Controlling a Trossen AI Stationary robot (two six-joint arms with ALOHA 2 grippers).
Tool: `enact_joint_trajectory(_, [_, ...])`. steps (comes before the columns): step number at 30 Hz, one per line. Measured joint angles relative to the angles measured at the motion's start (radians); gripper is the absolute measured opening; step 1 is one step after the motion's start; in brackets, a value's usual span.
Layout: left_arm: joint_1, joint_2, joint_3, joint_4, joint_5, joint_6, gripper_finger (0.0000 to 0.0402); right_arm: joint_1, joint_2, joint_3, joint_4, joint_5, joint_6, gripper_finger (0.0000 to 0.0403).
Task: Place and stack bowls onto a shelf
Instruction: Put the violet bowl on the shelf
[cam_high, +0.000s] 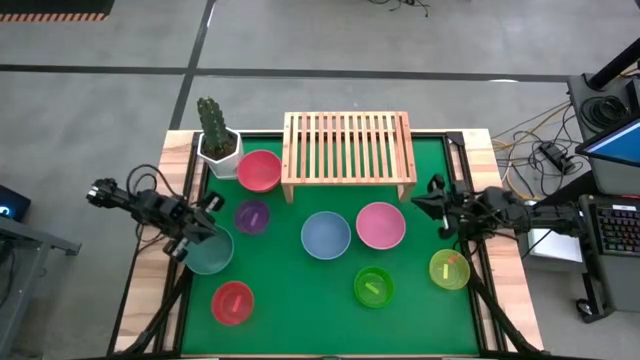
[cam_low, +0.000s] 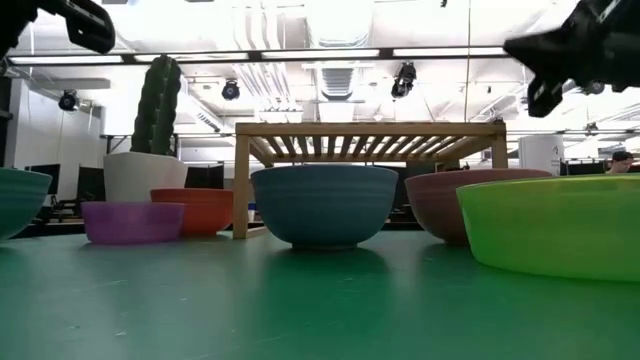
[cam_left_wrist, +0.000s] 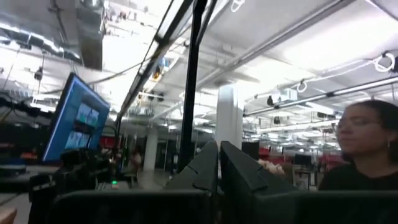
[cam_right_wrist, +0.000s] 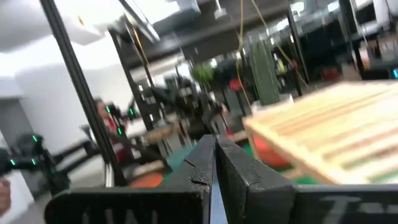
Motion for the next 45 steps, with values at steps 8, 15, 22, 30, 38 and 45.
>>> enact_joint_trajectory(8, [0.000,0.000,0.000,0.119,-0.016,-0.004,0.0002,0.000,0.097,0.000,0.195,0.003,-0.047,0.0009])
enact_joint_trajectory(15, [0.000,0.000,0.000,0.274,-0.016,0.010,0.0002,0.000,0.179,0.063,0.225,0.008,-0.069,0.0009])
enact_joint_trajectory(22, [0.000,0.000,0.000,0.352,-0.116,0.018,0.0002,0.000,0.244,0.201,0.147,0.009,-0.172,0.0009])
enact_joint_trajectory(30, [0.000,0.000,0.000,0.369,-0.122,0.077,0.0002,-0.001,0.284,0.380,-0.192,0.011,-0.187,0.0009])
enact_joint_trajectory(38, [0.000,0.003,0.052,0.344,-0.364,0.180,0.0002,-0.001,0.287,0.397,-0.268,0.012,-0.182,0.0009])
enact_joint_trajectory(45, [0.000,0.184,0.281,-0.135,-0.621,0.005,0.0001,-0.001,0.289,0.382,-0.282,0.011,-0.176,0.0009])
